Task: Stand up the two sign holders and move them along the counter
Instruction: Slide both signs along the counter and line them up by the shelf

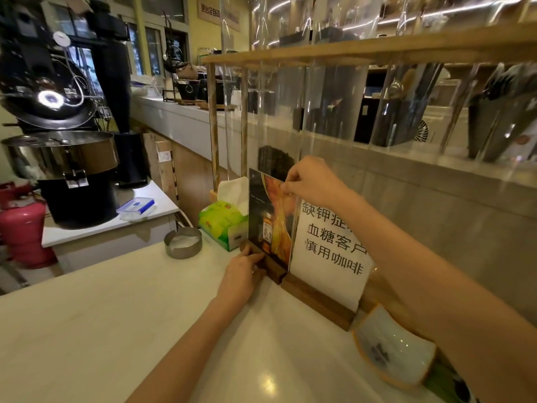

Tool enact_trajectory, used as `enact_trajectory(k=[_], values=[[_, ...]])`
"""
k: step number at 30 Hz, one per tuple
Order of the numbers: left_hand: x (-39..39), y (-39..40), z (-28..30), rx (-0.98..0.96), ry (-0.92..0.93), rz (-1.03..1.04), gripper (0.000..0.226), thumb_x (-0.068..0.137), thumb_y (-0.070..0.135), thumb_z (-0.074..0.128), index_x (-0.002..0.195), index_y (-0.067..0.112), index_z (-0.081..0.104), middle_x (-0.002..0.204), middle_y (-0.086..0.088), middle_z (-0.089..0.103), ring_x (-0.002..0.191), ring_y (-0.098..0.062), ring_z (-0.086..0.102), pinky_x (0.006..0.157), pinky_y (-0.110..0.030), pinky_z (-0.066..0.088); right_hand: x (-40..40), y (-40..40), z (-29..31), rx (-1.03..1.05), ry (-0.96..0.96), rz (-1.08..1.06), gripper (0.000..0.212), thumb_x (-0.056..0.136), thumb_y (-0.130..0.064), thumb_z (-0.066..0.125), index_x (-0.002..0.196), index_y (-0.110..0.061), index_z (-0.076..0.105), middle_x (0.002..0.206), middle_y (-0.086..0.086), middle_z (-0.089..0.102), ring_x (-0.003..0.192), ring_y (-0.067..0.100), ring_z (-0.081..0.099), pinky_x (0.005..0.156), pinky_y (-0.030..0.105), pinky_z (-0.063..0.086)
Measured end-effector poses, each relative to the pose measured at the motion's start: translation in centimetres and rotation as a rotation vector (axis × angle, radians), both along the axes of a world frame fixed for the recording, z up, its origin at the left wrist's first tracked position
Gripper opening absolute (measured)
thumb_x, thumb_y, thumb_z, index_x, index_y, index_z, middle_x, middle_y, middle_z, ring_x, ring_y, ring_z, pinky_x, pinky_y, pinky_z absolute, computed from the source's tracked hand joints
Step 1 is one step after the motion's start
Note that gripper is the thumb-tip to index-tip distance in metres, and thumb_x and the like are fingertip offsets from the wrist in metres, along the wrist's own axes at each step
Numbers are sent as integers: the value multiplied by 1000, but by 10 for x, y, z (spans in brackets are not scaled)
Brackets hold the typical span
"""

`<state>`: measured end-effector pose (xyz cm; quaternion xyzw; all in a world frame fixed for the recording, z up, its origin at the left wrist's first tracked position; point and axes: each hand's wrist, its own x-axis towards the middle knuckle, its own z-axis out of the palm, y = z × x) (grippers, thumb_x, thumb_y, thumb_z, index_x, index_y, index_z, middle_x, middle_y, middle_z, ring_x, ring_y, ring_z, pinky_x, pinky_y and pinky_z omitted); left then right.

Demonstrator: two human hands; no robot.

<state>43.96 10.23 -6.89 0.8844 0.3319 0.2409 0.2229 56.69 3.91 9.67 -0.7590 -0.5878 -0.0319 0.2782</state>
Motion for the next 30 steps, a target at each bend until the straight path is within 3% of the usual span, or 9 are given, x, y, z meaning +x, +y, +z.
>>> enact_trajectory(k=[6,15,21,27,30], values=[[7,2,-1,-12,2,6,37,85,13,58,122,13,57,133,-16,51,122,-29,49,101,-32,39,2,0,-1,23,29,-17,20,86,-15,58,89,1,70,88,16,70,74,19,62,57,14,42],[17,2,-2,-40,-19,-15,37,84,12,59,120,11,57,132,-16,51,121,-30,50,100,-32,40,5,-1,-3,49,67,-43,20,87,-15,57,93,1,70,84,12,67,53,4,48,50,13,37],[19,3,-2,-48,-29,-21,37,84,13,58,121,11,57,135,-15,50,123,-28,50,102,-30,38,7,2,-3,56,62,-73,20,87,-15,57,94,-1,69,85,11,67,49,4,46,47,14,36],[21,5,-4,-31,-34,-21,38,84,15,59,122,13,56,136,-14,49,124,-27,49,103,-29,37,8,2,-3,43,66,-91,20,88,-14,56,94,-1,70,93,15,71,54,7,51,49,15,40],[21,6,-6,-14,-29,-24,38,84,14,58,122,13,56,136,-13,49,123,-27,49,103,-29,37,8,2,-2,32,85,-106,20,87,-14,56,94,0,70,95,14,71,71,17,62,59,19,48]])
